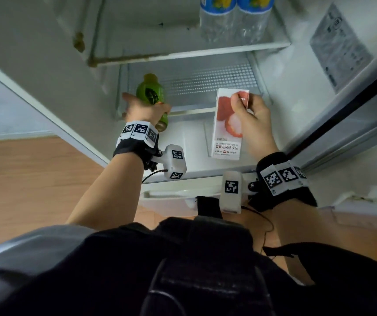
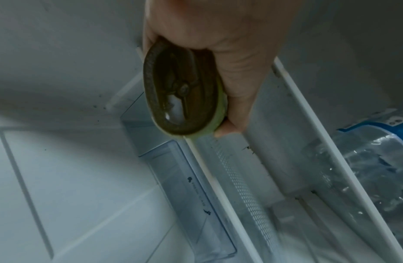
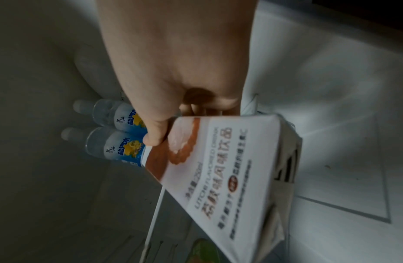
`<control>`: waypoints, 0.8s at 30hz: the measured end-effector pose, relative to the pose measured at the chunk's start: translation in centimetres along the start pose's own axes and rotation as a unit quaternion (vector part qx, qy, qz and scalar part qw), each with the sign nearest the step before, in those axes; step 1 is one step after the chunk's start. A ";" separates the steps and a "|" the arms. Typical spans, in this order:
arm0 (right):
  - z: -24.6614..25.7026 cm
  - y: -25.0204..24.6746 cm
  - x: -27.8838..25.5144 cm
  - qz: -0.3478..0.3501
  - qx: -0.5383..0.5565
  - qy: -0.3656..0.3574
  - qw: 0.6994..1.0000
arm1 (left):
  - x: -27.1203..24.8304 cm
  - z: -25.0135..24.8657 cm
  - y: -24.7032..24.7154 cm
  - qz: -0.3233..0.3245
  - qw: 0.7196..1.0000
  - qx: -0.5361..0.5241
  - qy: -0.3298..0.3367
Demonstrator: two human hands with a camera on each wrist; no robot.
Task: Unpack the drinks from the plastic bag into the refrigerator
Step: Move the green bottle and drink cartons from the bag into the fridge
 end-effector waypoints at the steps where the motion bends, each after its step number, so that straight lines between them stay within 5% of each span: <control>1: 0.0 0.0 -0.1 -0.002 0.002 -0.001 1.000 | 0.2 -0.1 -0.1 -0.010 1.000 0.010 0.008; 13: -0.3 0.4 -1.1 -0.019 -0.014 -0.006 1.000 | 1.6 -1.4 0.2 -0.090 0.963 0.122 0.224; 24: -0.6 -0.4 -1.6 -0.035 -0.015 0.009 0.999 | 3.9 -1.0 -0.8 -0.120 0.967 0.152 0.166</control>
Point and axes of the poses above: each hand's wrist, its own x-axis towards the middle knuckle, its own y-axis out of the palm, z = x × y, the point moved 5 cm from there along x, towards the middle knuckle, and after that the axes turned 13 degrees about -x, right-handed, at the moved point
